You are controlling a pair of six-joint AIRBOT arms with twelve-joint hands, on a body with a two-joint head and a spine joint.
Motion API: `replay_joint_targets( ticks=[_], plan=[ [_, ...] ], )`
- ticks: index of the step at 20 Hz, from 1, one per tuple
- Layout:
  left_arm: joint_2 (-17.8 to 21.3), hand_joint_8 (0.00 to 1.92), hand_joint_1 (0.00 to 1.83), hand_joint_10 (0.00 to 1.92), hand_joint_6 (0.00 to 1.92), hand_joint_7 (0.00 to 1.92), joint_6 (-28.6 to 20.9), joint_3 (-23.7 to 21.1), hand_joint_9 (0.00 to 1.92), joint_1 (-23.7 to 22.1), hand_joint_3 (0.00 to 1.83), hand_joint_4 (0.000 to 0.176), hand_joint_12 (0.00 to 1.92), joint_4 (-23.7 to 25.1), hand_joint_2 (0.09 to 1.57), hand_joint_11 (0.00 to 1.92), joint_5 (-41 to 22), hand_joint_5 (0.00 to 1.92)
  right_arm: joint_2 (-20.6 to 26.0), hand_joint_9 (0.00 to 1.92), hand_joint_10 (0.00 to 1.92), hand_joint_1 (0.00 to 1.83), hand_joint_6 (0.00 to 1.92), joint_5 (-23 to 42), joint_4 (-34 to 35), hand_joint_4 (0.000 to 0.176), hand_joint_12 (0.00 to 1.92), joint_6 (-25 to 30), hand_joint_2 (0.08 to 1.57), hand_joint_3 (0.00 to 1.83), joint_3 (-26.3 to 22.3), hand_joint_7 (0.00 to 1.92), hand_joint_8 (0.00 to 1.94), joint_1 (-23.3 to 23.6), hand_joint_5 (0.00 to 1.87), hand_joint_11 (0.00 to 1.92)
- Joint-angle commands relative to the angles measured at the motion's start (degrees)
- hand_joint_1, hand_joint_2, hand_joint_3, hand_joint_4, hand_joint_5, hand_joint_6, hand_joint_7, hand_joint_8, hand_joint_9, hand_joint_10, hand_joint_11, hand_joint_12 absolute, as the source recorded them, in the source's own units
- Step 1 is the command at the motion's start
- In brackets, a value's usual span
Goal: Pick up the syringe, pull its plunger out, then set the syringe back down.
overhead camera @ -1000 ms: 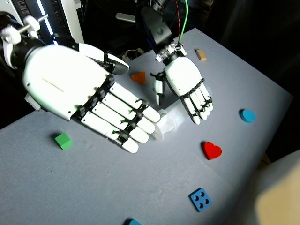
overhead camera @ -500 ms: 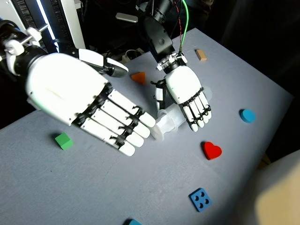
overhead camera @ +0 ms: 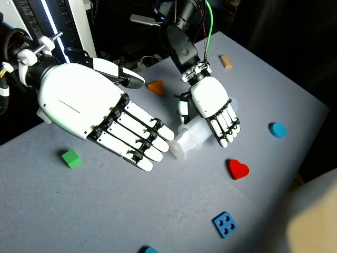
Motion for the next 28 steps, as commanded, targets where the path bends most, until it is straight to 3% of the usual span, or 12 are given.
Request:
replay_joint_targets(
  ticks=[1,2,5,6,9,10,12,13,14,15,24,28],
  plan=[
    [-0.5,0.01,0.78,0.02,0.01,0.21,0.0,0.4,0.17,0.1,0.00,0.000,0.45,4.3,1.05,0.00,-1.6,0.20,-0.2,0.00,0.00,0.02,0.00,-2.7,-4.1,0.000,0.29,0.5,0.98,0.00,0.3,0.00,0.00,0.3,0.00,0.00],
    [-0.5,0.01,0.92,0.02,0.01,0.35,0.0,0.4,0.31,0.1,0.00,0.000,0.75,4.4,1.01,0.00,-1.4,0.32,-0.2,0.00,0.00,0.02,0.00,-2.7,-4.1,0.000,0.29,0.6,0.98,0.00,0.4,0.01,0.00,0.3,0.00,0.00],
    [-0.5,0.01,1.03,0.02,0.01,0.57,0.0,0.3,0.52,0.2,0.00,0.000,0.95,4.4,0.99,0.09,-1.2,0.48,-0.2,0.00,0.00,0.02,0.00,-2.8,-4.1,0.000,0.29,1.2,0.98,0.00,0.7,0.01,0.00,0.1,0.00,0.00],
    [-0.5,0.01,1.05,0.02,0.02,0.73,0.0,0.2,0.66,0.2,0.00,0.000,0.93,4.4,1.04,0.26,-1.2,0.68,-0.2,0.00,0.00,0.02,0.00,-2.9,-4.1,0.000,0.31,1.4,0.98,0.00,0.8,0.01,0.00,0.0,0.00,0.00],
    [-0.5,0.01,1.10,0.02,0.02,0.88,-0.5,0.1,0.76,0.2,0.00,0.000,0.90,4.4,1.05,0.38,-0.9,0.85,-0.2,0.02,0.00,0.02,0.00,-2.9,-4.2,0.000,0.35,2.5,0.98,0.00,0.8,0.01,0.00,-0.2,0.00,0.00],
    [-0.5,0.78,1.31,0.04,0.00,1.00,-0.6,-0.1,0.93,0.2,0.00,0.000,0.92,4.4,1.09,0.56,-0.8,0.93,-0.2,0.01,0.00,0.02,0.00,-2.9,-4.5,0.000,0.33,3.5,0.98,0.00,0.8,0.01,0.00,-0.3,0.00,0.00],
    [-0.5,0.98,1.36,0.10,0.00,0.99,-0.6,-0.4,1.07,0.2,0.00,0.000,1.00,4.4,1.09,0.67,-0.7,0.92,-0.2,0.01,0.00,0.02,0.00,-2.9,-5.7,0.000,0.32,5.4,0.98,0.00,0.8,0.01,0.00,-0.4,0.00,0.00],
    [-0.5,0.96,1.38,0.99,0.75,1.03,-0.6,-0.6,0.98,0.2,0.00,0.000,1.04,4.4,1.12,0.78,-0.7,0.84,-0.2,0.01,0.00,0.02,0.00,-3.0,-6.5,0.000,0.34,6.3,0.98,0.00,0.8,0.02,0.00,-0.6,0.00,0.00],
    [-0.5,0.96,1.38,0.99,0.75,1.03,-0.6,-0.8,0.98,0.1,0.00,0.000,1.04,4.4,1.12,0.78,-0.7,0.84,-0.2,0.01,0.00,0.02,0.00,-3.2,-7.0,0.000,0.34,7.2,0.98,0.00,0.8,0.02,0.00,-0.7,0.00,0.00],
    [-0.4,1.02,1.38,1.26,0.94,1.00,-0.6,-1.0,0.90,0.0,0.00,0.000,1.10,4.5,1.12,0.84,-0.7,0.86,-0.2,0.00,0.00,0.02,0.00,-3.3,-7.6,0.000,0.29,8.0,0.98,0.00,0.8,0.01,0.00,-0.8,0.00,0.00],
    [2.2,1.11,1.38,1.23,0.88,0.95,-1.5,-2.0,0.89,-2.7,0.00,0.000,1.04,15.8,1.12,0.82,8.5,0.96,-0.2,0.08,0.00,0.17,0.00,-3.4,-10.8,0.000,0.50,20.5,0.96,0.00,2.3,0.10,0.00,-2.4,0.07,0.00],
    [4.6,1.12,1.37,1.24,0.90,0.95,-1.5,-3.4,0.88,-4.0,0.00,0.000,1.03,19.8,1.12,0.82,10.4,0.93,1.2,0.12,0.01,0.65,0.01,1.3,-18.2,0.000,0.55,31.6,0.94,0.00,4.1,0.14,0.01,-3.1,0.09,0.00]
  ],
)
